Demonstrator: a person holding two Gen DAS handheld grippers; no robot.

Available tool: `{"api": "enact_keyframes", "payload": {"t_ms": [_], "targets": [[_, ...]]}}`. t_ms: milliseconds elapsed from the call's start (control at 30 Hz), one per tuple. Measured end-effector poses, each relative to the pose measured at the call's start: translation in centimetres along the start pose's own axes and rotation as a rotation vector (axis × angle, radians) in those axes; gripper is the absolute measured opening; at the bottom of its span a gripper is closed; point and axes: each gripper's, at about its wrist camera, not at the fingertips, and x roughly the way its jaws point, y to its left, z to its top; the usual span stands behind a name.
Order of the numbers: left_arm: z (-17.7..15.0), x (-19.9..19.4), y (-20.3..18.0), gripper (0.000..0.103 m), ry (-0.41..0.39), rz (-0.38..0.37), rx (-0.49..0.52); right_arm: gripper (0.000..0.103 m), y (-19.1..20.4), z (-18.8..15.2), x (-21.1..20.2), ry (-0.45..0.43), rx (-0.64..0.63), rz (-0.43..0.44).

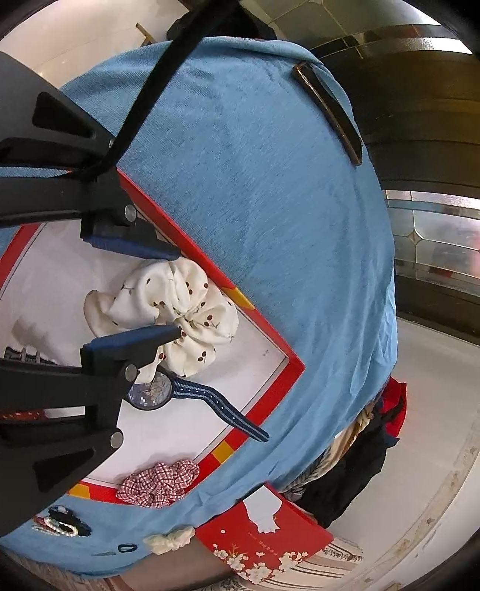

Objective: Organize jewelry
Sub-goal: 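Carry both scrunchies into the box lid and release them, then move both tools back to the bracelets and grasp the black hair tie with the left tool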

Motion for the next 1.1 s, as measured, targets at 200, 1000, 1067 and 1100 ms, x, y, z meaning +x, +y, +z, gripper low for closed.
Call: {"api": "enact_keyframes", "payload": {"t_ms": [200,1000,1067,1100], "targets": [[-0.1,-1.0,-0.6,0.045,-0.027,-0.013,-0.009,0.039,-0.6,-0.3,-1.4,-0.055,0.020,0.000],[-10.2,-3.2,-18.8,0.045,0.075,-0.427,0.407,0.049,-24.3,-15.2,-12.1,-0.136,0.507,-0.305],[-11.7,-2.4,-21.4,0.044,0.135,-0.480,0.448,0.049,-25.0,-14.7,-11.8,-0.152,0.508,-0.303],[-12.2,-2.0,-22.4,0.042,0.155,-0.497,0.466,0.049,-25.2,-14.5,-11.7,-0.159,0.506,-0.303]]}}
